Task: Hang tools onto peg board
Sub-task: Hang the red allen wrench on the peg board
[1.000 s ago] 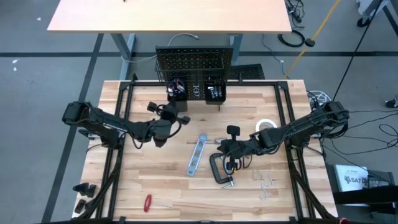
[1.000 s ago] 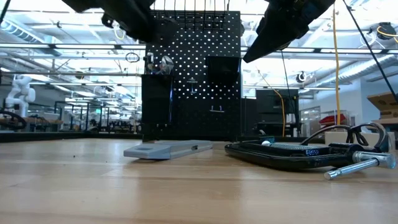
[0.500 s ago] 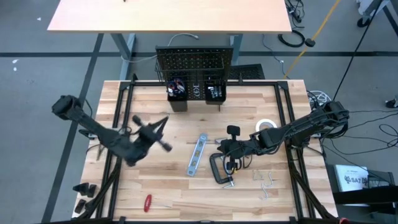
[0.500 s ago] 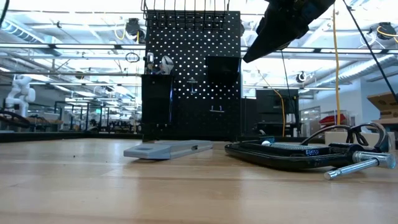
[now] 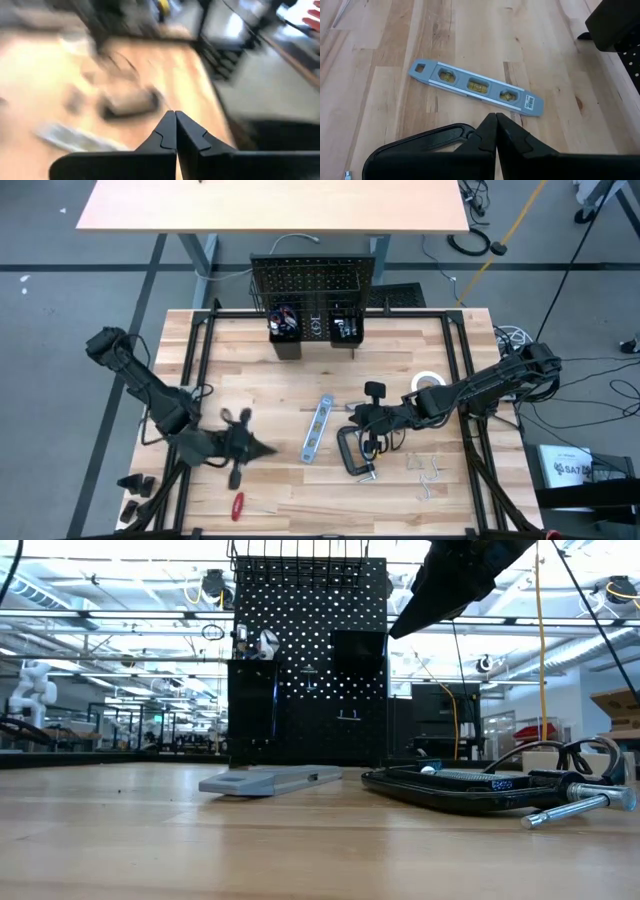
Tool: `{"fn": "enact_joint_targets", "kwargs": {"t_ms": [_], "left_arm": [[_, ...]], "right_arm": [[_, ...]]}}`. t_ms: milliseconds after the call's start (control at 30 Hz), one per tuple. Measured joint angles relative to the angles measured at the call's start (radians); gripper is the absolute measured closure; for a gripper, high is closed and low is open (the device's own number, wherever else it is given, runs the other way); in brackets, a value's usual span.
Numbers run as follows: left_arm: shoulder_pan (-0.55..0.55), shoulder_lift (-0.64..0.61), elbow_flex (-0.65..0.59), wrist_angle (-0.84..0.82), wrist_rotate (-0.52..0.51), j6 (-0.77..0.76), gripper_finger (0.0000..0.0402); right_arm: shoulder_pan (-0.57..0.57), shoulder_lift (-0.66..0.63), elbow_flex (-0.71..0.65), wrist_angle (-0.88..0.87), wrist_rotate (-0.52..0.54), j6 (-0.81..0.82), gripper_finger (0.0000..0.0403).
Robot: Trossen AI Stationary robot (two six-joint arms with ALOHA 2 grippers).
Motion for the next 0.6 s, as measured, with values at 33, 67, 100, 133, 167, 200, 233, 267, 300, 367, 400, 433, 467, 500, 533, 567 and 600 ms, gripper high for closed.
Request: {"fn": "enact_joint_targets", "kwargs": {"t_ms": [33,67,100,133,167,200,233,267,300,367,400,433,467,500,533,567,600], "left_arm": [[0.005,0.008,0.0,-0.029,0.073,-0.051,0.0402],[0.01,0.017,0.0,-0.045,0.144,-0.087,0.0402],[0.012,0.029,0.0,-0.052,0.203,-0.109,0.0401],[0.012,0.044,0.0,-0.053,0.258,-0.109,0.0402],[0.012,0.062,0.0,-0.053,0.313,-0.106,0.0402],[0.011,0.083,0.0,-0.052,0.368,-0.097,0.0401],[0.01,0.107,0.0,-0.05,0.415,-0.093,0.0402],[0.008,0.132,0.0,-0.049,0.456,-0.093,0.0402],[0.006,0.155,0.0,-0.046,0.489,-0.093,0.0402],[0.0,0.202,0.0,-0.043,0.54,-0.117,0.0402],[-0.003,0.222,0.0,-0.045,0.565,-0.139,0.0401],[-0.003,0.241,0.0,-0.046,0.587,-0.16,0.0402],[-0.003,0.256,0.0,-0.047,0.607,-0.174,0.0401],[-0.005,0.27,0.006,-0.056,0.62,-0.191,0.0402],[-0.011,0.283,0.02,-0.069,0.628,-0.193,0.0402],[-0.017,0.295,0.041,-0.087,0.628,-0.193,0.0402],[-0.023,0.305,0.066,-0.114,0.627,-0.193,0.0402]], "right_arm": [[0.0,0.0,0.0,0.002,0.0,0.002,0.0403],[0.0,0.0,0.0,0.005,0.0,0.005,0.0403],[0.0,0.0,0.0,0.006,0.0,0.008,0.0403],[0.0,0.0,0.0,0.005,0.0,0.01,0.0403],[0.0,0.0,0.0,0.006,0.0,0.011,0.0403],[0.0,0.0,0.0,0.005,0.0,0.012,0.0403],[0.0,0.0,0.0,0.006,0.0,0.015,0.0403],[0.0,0.0,0.0,0.005,0.0,0.016,0.0403],[0.0,0.0,0.0,0.006,0.0,0.017,0.0403],[0.0,0.0,0.0,0.009,0.0,0.017,0.0403],[0.0,0.0,0.0,0.013,0.0,0.017,0.0403],[0.0,0.0,0.0,0.018,0.0,0.017,0.0403],[-0.001,0.0,0.0,0.022,0.0,0.017,0.0403],[0.0,0.0,0.0,0.023,0.0,0.017,0.0403],[0.0,0.0,0.0,0.024,0.0,0.017,0.0403],[0.0,0.0,0.0,0.026,0.0,0.017,0.0403],[-0.001,0.0,0.0,0.031,0.0,0.017,0.0403]]}}
